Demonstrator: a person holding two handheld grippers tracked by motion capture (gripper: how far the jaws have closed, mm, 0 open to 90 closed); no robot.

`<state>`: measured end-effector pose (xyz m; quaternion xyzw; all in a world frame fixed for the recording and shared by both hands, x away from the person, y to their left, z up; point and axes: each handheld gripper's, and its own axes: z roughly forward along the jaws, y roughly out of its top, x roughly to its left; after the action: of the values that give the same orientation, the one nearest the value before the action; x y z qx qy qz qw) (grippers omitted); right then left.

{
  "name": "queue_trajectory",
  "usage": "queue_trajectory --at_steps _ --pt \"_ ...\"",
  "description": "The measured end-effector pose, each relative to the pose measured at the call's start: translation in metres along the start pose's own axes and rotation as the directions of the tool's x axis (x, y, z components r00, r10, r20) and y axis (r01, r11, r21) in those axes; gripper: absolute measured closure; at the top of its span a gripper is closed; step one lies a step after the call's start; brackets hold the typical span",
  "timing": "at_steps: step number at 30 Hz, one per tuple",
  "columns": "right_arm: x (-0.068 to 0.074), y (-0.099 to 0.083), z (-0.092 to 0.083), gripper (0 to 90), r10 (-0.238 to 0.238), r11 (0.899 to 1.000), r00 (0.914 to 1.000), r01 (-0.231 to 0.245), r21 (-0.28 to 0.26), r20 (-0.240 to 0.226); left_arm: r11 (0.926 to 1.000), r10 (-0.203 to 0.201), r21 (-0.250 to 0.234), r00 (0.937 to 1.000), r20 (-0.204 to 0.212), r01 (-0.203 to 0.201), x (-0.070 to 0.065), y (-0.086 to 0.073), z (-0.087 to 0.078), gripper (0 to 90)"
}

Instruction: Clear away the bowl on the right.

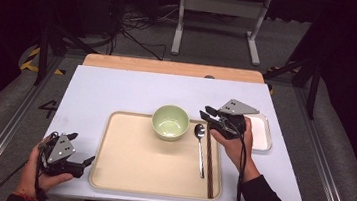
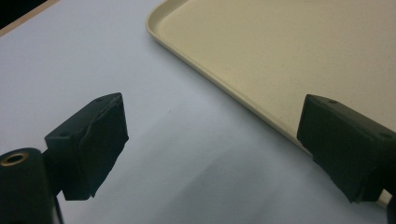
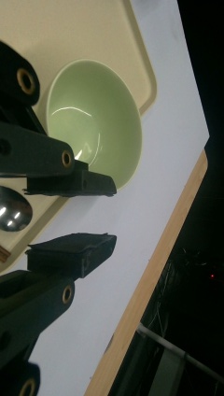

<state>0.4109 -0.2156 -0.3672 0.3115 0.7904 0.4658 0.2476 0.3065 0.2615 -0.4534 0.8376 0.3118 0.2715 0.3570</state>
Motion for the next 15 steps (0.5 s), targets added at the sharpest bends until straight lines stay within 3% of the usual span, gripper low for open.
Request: queue_trajectory --at_steps 15 --pt "-0.015 -0.008 -0.035 63.5 -0.022 1.000 0.9982 0.021 0.008 0.056 1.0000 0.005 0.002 1.0000 0.004 -0.005 -0.001 0.001 0.000 9.6"
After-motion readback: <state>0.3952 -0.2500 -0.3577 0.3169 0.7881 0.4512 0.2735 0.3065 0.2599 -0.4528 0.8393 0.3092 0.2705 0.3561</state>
